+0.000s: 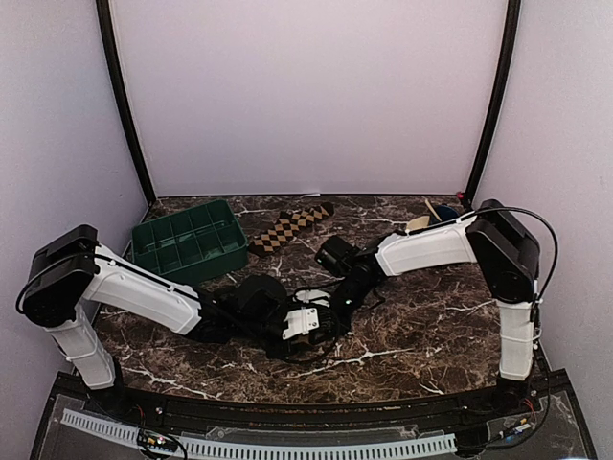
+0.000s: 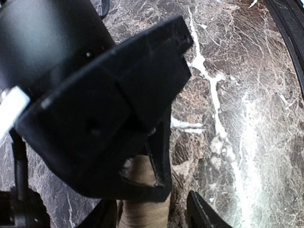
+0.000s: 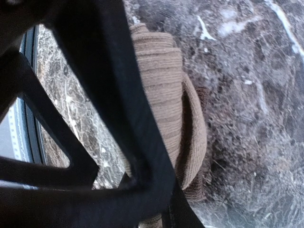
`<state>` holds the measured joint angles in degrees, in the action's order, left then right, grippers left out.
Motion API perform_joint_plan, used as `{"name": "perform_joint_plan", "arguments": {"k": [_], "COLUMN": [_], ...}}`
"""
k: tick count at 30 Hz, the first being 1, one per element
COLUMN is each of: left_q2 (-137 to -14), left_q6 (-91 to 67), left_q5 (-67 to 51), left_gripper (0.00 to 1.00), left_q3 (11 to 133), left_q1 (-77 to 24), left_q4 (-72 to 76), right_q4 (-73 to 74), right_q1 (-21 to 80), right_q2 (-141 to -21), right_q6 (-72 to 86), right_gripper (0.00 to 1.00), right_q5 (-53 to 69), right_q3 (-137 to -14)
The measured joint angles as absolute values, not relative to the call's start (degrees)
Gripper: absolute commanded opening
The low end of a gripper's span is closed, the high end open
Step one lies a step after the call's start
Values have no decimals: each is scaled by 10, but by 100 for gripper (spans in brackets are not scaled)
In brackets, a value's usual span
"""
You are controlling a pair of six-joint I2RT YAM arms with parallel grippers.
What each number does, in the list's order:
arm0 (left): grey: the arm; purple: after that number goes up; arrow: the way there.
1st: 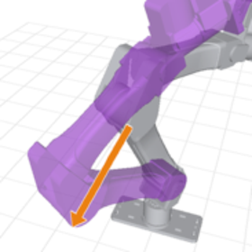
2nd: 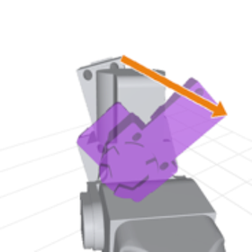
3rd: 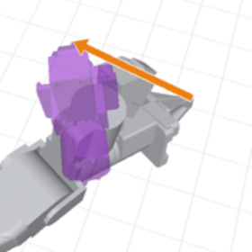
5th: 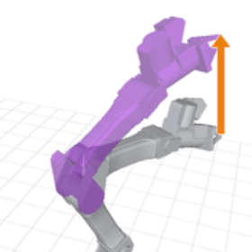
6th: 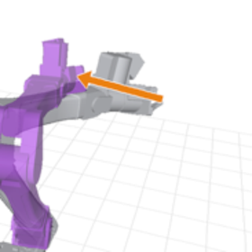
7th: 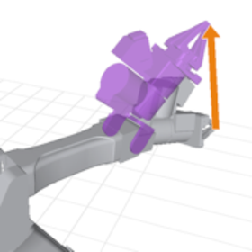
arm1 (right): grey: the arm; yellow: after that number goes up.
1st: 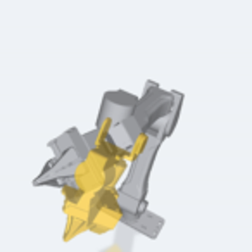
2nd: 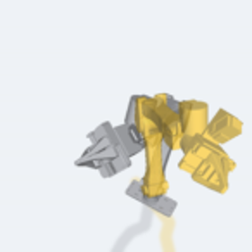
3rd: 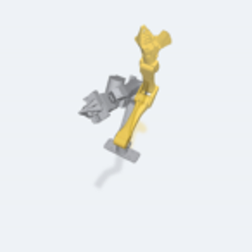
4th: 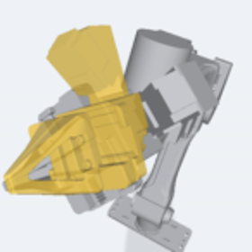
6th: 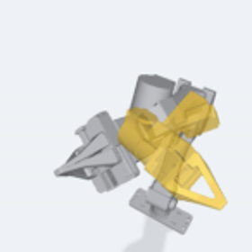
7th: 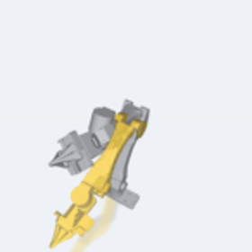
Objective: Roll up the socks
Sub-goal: Pass from the right arm to the left
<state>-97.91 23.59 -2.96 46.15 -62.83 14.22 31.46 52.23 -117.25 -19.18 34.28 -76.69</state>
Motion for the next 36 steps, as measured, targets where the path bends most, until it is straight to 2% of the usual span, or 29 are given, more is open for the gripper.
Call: {"name": "perform_joint_plan", "arguments": {"k": [20,34,36], "left_q2": [-1005,-1013,-1013], "left_q6": [240,243,242], "left_q5": [42,57,56], "left_gripper": [51,34,27], "left_q3": [455,460,462], "left_q1": [-641,-645,-645], "left_q4": [145,134,130], "right_q4": [316,316,316], "right_q1": [520,515,515], "right_q2": [-1181,-1185,-1186], "right_q6": [-190,-191,-192], "right_gripper": [1,2,2], "right_q5": [369,383,386], "right_q3": [-770,-771,-771]}}
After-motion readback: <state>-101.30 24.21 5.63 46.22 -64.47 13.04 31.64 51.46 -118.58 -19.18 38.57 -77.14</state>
